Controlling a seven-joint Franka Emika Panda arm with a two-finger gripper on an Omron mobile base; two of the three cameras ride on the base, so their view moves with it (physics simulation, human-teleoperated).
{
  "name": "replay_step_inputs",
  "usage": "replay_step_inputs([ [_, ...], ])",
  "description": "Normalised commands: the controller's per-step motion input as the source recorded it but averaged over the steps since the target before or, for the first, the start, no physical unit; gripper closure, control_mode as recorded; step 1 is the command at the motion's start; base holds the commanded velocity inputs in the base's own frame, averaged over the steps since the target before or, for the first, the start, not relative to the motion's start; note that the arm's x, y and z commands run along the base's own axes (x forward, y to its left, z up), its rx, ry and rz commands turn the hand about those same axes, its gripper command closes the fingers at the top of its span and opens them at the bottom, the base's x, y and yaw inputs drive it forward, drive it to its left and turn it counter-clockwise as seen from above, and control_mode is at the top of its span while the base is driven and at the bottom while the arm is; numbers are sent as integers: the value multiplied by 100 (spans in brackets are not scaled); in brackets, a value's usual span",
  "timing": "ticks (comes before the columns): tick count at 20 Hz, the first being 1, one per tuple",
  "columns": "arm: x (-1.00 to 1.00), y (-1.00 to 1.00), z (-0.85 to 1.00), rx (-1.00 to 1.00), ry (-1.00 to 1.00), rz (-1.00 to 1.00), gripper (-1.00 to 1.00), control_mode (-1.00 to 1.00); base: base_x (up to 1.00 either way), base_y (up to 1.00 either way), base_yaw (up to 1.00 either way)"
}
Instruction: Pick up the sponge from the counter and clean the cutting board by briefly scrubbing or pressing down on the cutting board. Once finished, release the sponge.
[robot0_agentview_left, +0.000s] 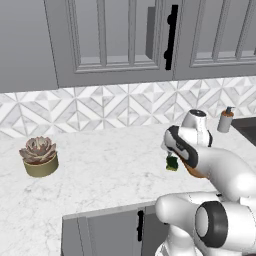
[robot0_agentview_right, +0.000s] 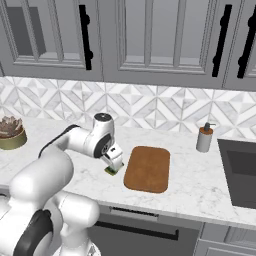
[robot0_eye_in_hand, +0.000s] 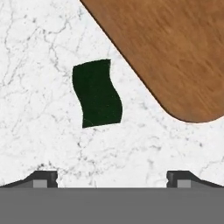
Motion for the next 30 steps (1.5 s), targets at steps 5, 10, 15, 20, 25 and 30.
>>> replay_step_inputs([
  [5, 45, 0, -33, 5, 0, 1, -100, -100, 0, 0, 0],
  [10, 43, 0, -16, 2, 2, 2, -100, -100, 0, 0, 0],
  [15, 15, -1, -3, -8, 12, 0, -100, -100, 0, 0, 0],
  [20, 0, -6, -27, -4, 5, 1, -100, -100, 0, 0, 0],
  [25, -1, -17, -32, 0, 0, 2, -100, -100, 0, 0, 0],
  [30, 2, -7, -19, 0, 0, 1, -100, -100, 0, 0, 0],
])
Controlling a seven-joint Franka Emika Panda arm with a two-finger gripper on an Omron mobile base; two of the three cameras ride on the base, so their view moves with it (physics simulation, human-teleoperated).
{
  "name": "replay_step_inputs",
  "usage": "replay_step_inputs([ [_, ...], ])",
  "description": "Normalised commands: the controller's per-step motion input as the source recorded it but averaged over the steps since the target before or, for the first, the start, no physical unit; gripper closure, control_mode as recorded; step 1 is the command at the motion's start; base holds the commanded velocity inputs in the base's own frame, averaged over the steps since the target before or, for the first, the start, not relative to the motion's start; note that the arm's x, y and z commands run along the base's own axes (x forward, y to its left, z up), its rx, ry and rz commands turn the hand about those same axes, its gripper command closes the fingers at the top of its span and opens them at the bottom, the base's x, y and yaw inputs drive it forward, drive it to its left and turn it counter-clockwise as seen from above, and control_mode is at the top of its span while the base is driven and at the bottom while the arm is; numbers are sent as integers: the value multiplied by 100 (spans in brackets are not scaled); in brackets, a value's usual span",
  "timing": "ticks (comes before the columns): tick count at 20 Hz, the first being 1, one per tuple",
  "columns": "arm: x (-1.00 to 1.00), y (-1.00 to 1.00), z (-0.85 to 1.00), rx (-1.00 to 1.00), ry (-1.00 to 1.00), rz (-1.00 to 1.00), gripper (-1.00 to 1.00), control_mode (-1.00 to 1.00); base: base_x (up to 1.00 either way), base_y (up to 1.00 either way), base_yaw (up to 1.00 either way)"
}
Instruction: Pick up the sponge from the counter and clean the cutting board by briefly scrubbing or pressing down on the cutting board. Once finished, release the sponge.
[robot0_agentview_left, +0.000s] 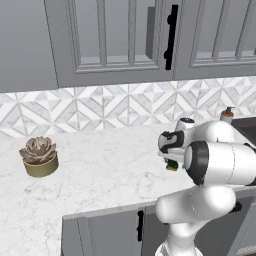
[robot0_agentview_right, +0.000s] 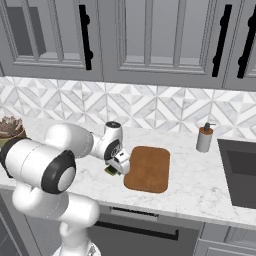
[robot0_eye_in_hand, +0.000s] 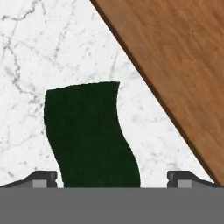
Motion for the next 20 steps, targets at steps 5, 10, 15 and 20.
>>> replay_step_inputs([
  [5, 5, 0, -14, 0, 0, 0, -100, -100, 0, 0, 0],
  [10, 5, 15, -18, 0, 0, 1, -100, -100, 0, 0, 0],
  [15, 5, 21, -11, 0, 0, 3, -100, -100, 0, 0, 0],
  [20, 0, 0, -22, 0, 0, 4, -100, -100, 0, 0, 0],
])
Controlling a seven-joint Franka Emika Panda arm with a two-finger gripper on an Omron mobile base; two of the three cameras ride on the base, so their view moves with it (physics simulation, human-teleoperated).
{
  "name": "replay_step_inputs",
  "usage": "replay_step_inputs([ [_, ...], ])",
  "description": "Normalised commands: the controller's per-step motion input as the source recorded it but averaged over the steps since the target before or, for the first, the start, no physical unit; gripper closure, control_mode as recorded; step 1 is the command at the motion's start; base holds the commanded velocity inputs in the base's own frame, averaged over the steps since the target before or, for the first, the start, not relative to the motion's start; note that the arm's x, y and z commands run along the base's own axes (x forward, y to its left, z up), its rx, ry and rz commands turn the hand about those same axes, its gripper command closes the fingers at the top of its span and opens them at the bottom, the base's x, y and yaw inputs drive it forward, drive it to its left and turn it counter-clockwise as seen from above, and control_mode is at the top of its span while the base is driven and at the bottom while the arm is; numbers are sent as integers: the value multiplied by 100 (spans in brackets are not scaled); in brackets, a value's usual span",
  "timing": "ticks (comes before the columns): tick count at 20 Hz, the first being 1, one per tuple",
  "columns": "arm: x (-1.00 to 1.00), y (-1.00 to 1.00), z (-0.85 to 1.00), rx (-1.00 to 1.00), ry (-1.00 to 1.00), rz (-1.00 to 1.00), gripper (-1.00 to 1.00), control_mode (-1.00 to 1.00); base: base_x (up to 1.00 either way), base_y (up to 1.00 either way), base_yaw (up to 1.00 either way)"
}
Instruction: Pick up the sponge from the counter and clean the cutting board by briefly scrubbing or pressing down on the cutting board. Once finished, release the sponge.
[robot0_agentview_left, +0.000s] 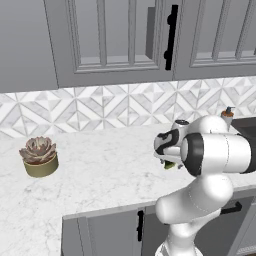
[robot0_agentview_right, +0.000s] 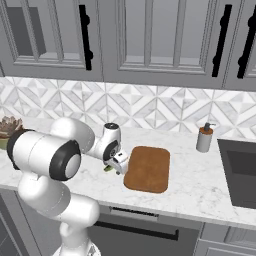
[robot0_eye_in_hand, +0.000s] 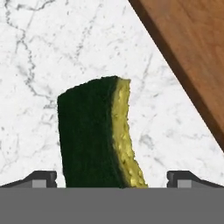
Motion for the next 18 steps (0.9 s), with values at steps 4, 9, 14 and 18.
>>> replay_step_inputs([
  [4, 0, 1, -20, 0, 0, 1, -100, -100, 0, 0, 0],
  [9, 2, 32, -2, 0, 0, 0, 100, -100, 0, 0, 0],
  [14, 1, 15, 0, 0, 0, 0, 100, -100, 0, 0, 0],
  [18, -2, 2, 1, 0, 0, 0, 100, -100, 0, 0, 0],
])
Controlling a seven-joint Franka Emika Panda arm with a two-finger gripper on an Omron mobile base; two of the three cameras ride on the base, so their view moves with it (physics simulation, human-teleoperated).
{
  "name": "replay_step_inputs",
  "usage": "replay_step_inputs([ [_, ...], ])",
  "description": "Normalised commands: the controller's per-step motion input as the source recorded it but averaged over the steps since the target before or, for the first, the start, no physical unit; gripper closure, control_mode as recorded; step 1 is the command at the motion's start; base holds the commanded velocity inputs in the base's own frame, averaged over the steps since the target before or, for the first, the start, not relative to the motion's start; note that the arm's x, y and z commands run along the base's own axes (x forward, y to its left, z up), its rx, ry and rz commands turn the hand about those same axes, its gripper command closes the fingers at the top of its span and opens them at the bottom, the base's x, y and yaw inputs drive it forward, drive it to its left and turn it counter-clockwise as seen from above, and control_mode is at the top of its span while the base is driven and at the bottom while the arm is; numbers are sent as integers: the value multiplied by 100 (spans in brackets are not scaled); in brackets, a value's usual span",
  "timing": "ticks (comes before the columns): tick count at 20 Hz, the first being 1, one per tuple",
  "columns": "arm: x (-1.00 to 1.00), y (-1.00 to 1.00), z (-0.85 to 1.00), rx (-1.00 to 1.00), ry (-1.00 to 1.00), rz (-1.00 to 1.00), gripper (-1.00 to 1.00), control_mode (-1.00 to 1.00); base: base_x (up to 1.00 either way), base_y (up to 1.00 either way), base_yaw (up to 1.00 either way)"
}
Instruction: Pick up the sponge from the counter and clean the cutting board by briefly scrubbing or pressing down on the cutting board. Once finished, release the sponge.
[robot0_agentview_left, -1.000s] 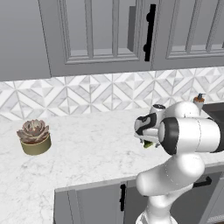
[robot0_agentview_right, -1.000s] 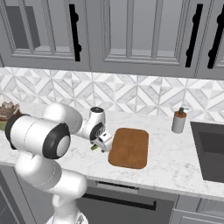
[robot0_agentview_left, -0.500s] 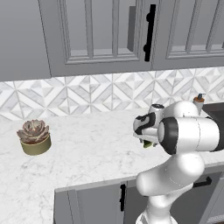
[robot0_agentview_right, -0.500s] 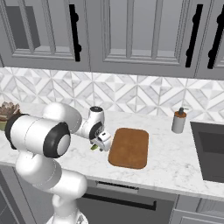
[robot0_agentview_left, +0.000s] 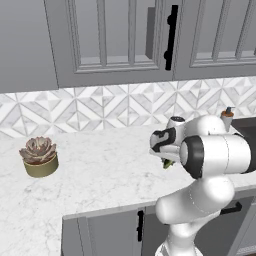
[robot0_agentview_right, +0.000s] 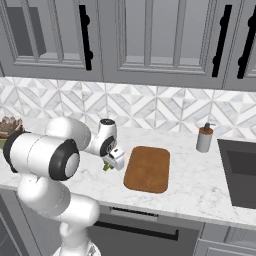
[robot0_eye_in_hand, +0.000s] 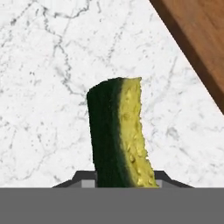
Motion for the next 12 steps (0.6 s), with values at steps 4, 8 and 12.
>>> replay_step_inputs([
  [4, -26, -10, 36, 3, -1, -8, 100, -100, 0, 0, 0],
  [8, -37, -26, 59, 6, 0, -17, 100, -100, 0, 0, 0],
  [12, -34, -49, 44, 1, 0, -25, 100, -100, 0, 0, 0],
])
